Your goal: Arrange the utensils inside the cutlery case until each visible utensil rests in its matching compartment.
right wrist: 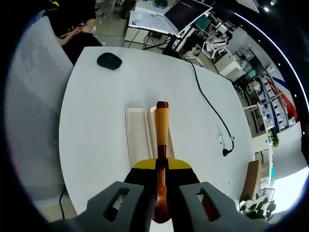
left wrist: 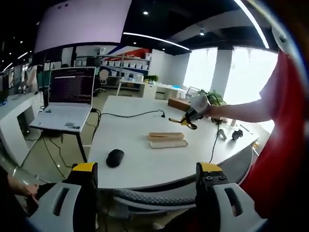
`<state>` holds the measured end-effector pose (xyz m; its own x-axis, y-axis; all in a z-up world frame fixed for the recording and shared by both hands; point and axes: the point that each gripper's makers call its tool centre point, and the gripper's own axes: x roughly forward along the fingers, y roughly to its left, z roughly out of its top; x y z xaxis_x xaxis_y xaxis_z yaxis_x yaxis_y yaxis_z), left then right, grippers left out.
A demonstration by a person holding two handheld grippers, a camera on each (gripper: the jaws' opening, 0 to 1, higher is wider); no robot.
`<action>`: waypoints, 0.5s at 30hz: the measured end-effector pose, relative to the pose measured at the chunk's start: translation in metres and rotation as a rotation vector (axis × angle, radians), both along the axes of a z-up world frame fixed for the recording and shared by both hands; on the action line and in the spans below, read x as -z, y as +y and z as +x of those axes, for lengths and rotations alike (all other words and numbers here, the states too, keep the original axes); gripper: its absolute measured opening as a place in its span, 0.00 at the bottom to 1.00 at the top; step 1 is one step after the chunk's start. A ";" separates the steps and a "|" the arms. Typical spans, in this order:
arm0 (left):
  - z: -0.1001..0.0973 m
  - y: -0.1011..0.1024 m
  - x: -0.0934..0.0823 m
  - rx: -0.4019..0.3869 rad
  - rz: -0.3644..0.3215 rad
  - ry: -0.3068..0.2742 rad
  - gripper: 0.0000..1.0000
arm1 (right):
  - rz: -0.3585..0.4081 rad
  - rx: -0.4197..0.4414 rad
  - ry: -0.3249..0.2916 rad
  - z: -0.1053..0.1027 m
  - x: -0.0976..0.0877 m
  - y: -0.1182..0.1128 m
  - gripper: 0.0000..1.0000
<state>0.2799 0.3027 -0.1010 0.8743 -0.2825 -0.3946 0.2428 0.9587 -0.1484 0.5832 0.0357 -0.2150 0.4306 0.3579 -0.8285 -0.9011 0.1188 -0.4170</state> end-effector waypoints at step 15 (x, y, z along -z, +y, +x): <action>0.009 -0.001 0.003 0.000 0.027 0.015 0.79 | -0.027 -0.047 0.012 0.019 -0.001 0.000 0.02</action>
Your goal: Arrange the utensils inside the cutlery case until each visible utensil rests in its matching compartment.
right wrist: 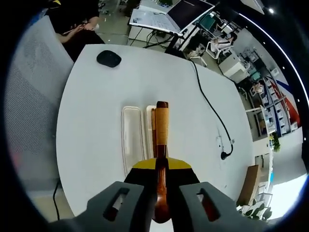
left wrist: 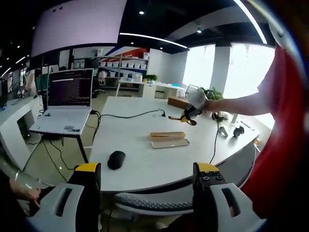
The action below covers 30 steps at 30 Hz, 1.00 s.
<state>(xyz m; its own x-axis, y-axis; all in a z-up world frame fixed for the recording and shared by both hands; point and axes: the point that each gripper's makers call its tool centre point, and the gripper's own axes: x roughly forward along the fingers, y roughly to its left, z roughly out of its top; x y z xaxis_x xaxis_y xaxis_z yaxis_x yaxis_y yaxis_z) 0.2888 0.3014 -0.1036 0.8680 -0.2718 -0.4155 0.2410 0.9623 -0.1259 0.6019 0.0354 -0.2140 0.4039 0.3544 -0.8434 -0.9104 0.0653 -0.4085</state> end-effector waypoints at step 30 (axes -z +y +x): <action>0.007 -0.002 -0.005 0.017 -0.002 -0.018 0.75 | -0.016 -0.005 0.042 0.017 0.018 -0.004 0.02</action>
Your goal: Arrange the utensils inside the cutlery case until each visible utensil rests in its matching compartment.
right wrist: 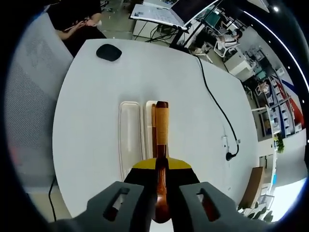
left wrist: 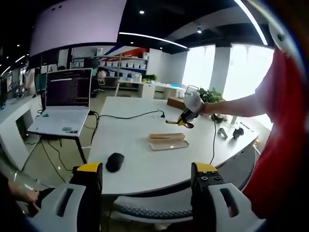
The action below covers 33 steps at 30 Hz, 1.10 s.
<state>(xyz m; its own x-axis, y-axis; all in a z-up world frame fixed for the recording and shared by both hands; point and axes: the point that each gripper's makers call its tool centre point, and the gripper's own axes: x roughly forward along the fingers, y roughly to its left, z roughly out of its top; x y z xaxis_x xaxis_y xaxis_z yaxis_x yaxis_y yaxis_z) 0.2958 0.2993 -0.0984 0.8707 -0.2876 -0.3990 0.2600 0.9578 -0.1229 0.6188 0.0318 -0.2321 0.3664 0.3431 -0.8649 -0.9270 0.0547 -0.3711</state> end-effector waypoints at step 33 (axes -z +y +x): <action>-0.019 0.006 0.010 -0.020 0.006 0.052 0.76 | -0.041 -0.040 0.014 -0.003 0.006 0.010 0.02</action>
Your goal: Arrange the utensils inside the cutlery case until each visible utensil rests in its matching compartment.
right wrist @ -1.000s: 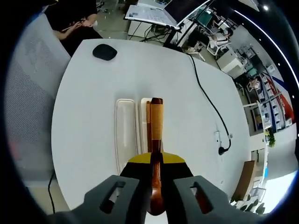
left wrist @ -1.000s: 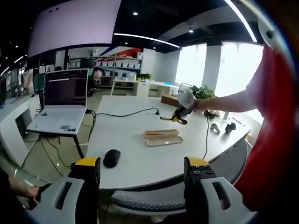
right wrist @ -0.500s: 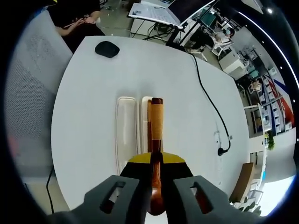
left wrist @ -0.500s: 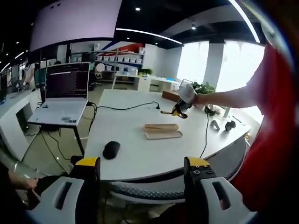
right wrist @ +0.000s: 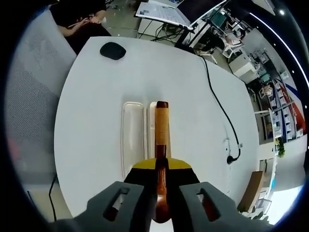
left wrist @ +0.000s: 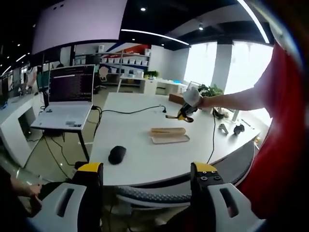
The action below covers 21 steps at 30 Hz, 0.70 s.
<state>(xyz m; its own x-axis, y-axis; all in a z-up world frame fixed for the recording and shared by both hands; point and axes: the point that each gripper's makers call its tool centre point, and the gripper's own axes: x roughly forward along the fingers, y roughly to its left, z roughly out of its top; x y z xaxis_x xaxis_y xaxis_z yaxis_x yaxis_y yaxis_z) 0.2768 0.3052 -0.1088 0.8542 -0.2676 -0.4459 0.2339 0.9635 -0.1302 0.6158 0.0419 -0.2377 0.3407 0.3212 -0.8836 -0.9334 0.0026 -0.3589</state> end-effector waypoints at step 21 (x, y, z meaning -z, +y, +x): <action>0.011 0.000 0.000 0.027 0.040 0.020 0.73 | -0.033 -0.038 0.008 0.010 0.006 0.000 0.02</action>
<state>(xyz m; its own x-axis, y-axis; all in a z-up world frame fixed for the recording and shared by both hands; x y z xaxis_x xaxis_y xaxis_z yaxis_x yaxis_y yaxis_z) 0.2878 0.3054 -0.1088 0.8375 -0.2723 -0.4737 0.2580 0.9613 -0.0964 0.6254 0.0417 -0.2432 0.3217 0.3045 -0.8966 -0.9355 -0.0441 -0.3506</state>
